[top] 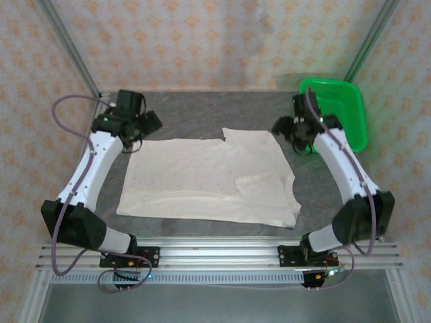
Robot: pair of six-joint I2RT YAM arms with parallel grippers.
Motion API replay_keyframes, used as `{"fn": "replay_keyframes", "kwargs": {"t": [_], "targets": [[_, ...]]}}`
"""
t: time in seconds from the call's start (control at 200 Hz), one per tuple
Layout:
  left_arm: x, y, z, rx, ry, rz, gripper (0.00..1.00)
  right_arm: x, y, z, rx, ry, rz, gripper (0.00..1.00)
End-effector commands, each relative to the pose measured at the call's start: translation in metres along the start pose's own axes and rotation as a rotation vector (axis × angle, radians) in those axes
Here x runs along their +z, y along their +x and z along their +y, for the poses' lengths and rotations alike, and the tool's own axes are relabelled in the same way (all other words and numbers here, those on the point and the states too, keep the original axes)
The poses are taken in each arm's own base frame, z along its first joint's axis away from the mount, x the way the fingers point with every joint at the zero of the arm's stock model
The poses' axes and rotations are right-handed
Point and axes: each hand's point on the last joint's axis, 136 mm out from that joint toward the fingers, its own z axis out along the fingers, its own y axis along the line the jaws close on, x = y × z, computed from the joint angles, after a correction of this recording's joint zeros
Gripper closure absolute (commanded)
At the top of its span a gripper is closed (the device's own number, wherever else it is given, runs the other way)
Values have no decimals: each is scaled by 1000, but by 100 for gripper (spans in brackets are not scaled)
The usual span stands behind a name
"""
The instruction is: Fold and stack the t-shirts
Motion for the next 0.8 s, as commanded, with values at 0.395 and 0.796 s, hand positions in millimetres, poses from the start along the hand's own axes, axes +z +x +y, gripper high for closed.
{"fn": "replay_keyframes", "kwargs": {"t": [0.395, 0.796], "targets": [[89, -75, -13, 168, 231, 129, 18, 145, -67, 42, -474, -21, 187, 47], [152, -44, 45, 163, 53, 314, 25, 209, -43, 20, -488, 28, 308, 50]]}}
